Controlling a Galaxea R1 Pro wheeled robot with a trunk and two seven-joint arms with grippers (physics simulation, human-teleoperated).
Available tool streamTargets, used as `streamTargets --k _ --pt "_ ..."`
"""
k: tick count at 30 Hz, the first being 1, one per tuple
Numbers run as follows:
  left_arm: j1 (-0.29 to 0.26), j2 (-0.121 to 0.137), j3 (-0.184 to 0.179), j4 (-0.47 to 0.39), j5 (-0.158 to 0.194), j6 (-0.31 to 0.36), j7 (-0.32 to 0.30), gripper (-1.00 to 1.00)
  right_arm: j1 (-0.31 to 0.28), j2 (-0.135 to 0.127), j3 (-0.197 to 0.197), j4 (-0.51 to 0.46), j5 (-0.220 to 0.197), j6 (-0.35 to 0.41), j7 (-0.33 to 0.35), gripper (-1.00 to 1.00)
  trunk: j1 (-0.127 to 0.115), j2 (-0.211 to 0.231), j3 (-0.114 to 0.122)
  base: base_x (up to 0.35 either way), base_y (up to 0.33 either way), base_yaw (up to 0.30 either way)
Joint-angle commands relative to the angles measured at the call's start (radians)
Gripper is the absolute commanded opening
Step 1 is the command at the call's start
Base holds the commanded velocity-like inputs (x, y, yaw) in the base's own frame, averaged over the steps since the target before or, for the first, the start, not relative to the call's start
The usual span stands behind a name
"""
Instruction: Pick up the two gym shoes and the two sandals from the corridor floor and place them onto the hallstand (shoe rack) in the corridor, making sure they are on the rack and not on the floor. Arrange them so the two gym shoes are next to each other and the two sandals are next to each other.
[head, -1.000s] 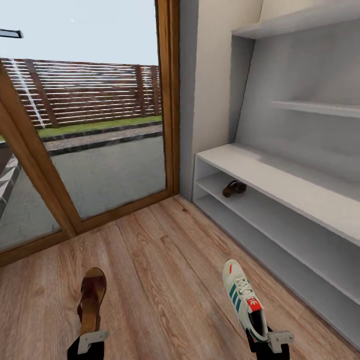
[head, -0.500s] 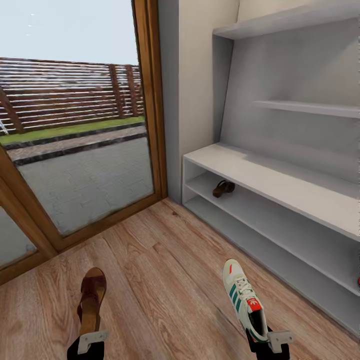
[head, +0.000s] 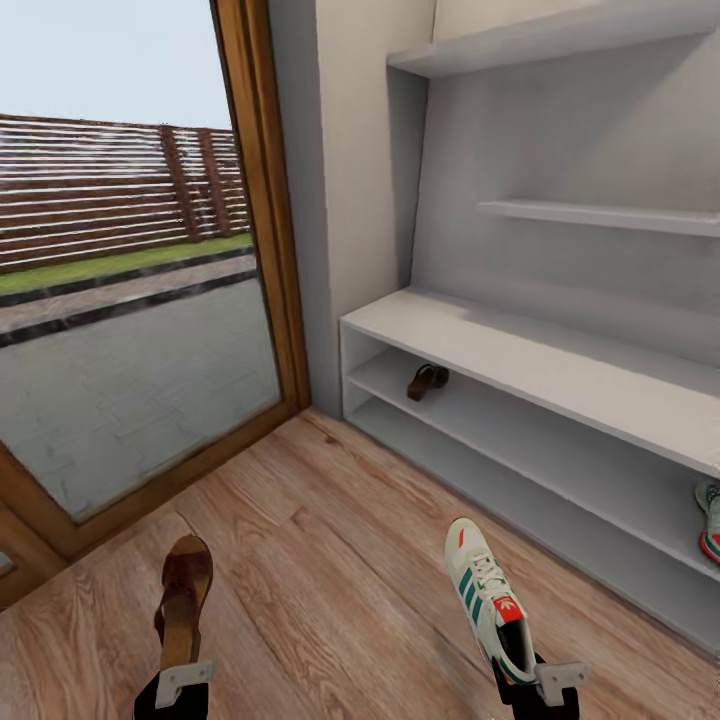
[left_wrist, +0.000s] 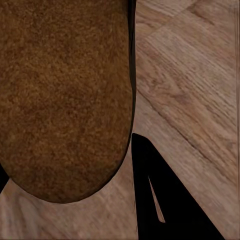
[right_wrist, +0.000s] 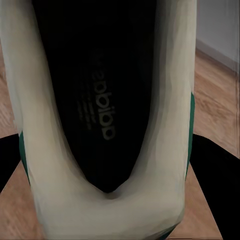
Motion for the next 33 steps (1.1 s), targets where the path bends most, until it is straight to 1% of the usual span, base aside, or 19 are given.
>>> streamTargets --k 1,5,9,21,33 --pt "0.0 0.0 0.002 0.0 -0.01 -0.003 0.003 -1.0 -0.001 0.0 -0.009 0.001 0.004 -0.003 0.007 -1.0 0.0 0.0 -0.001 0.047 0.062 -0.265" --pt "0.0 0.0 0.002 0.0 -0.009 -0.003 0.003 -1.0 -0.001 0.0 -0.008 0.001 0.004 -0.003 0.007 -1.0 0.0 0.0 -0.001 0.009 0.059 -0.265" --pt "0.0 0.0 0.003 0.0 -0.009 -0.003 0.004 -1.0 -0.001 0.001 -0.008 0.001 0.004 -0.003 0.007 -1.0 0.0 0.0 -0.001 0.001 0.208 -0.265" --pt "0.0 0.0 0.003 0.0 -0.009 -0.003 0.004 -1.0 -0.001 0.001 -0.008 0.001 0.004 -0.003 0.007 -1.0 0.0 0.0 -0.001 0.006 0.296 -0.265" --pt "0.0 0.0 0.004 0.0 -0.009 -0.003 0.004 -1.0 0.0 0.001 -0.008 0.001 0.004 -0.003 0.007 -1.0 0.0 0.0 -0.001 0.108 0.305 -0.265"
